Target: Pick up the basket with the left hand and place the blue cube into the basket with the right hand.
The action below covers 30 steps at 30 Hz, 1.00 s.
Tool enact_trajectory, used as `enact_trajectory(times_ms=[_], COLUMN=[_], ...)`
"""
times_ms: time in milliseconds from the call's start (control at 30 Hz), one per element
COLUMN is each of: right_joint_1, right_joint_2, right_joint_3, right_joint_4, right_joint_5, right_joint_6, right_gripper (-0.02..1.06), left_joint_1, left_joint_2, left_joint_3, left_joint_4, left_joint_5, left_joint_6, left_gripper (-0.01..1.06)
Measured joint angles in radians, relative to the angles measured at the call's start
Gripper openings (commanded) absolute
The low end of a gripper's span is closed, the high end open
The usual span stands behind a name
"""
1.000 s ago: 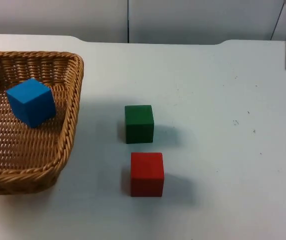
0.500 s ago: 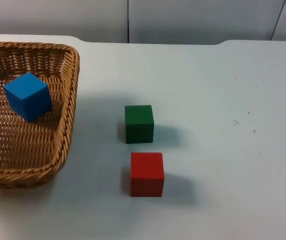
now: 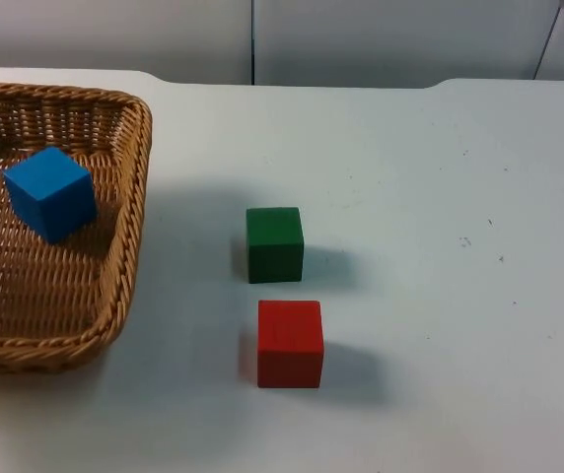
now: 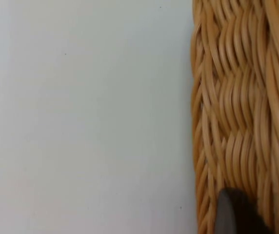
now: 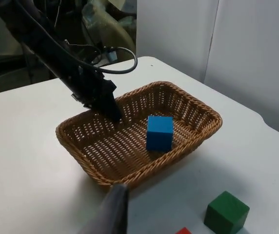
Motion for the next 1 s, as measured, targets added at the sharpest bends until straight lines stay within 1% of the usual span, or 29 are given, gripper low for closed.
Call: enact_trajectory(times_ms=[233, 400, 633, 700, 733, 800, 833, 933, 967, 1000], right_joint_1=[0.000, 0.000, 0.000, 0.000, 0.000, 0.000, 0.000, 0.000, 0.000, 0.000], right_joint_2=[0.000, 0.000, 0.000, 0.000, 0.000, 0.000, 0.000, 0.000, 0.000, 0.000], right_joint_3=[0.000, 0.000, 0.000, 0.000, 0.000, 0.000, 0.000, 0.000, 0.000, 0.000], right_joint_4=[0.000, 0.000, 0.000, 0.000, 0.000, 0.000, 0.000, 0.000, 0.000, 0.000], right_joint_5=[0.003, 0.006, 0.007, 0.007, 0.007, 0.007, 0.007, 0.007, 0.007, 0.007], right_joint_6=[-0.002, -0.002, -0.004, -0.006, -0.006, -0.006, -0.006, -0.006, -0.006, -0.006], right_gripper=[0.99, 0.99, 0.99, 0.99, 0.99, 0.99, 0.99, 0.99, 0.99, 0.99], left_joint_1=[-0.022, -0.022, -0.022, -0.022, -0.022, -0.022, -0.022, -0.022, -0.022, -0.022], left_joint_2=[0.053, 0.106, 0.129, 0.131, 0.131, 0.131, 0.133, 0.135, 0.135, 0.135], left_joint_3=[0.000, -0.002, -0.002, -0.002, -0.002, -0.002, -0.002, -0.002, -0.002, -0.002], left_joint_4=[-0.028, -0.053, -0.082, -0.084, -0.085, -0.085, -0.086, -0.087, -0.089, -0.091], left_joint_5=[-0.010, -0.014, -0.014, -0.016, -0.016, -0.016, -0.016, -0.013, -0.009, -0.007], left_joint_6=[0.020, 0.053, 0.102, 0.104, 0.104, 0.106, 0.106, 0.106, 0.106, 0.106], left_gripper=[0.00, 0.00, 0.00, 0.02, 0.04, 0.14, 0.14, 0.46, 0.46, 0.56])
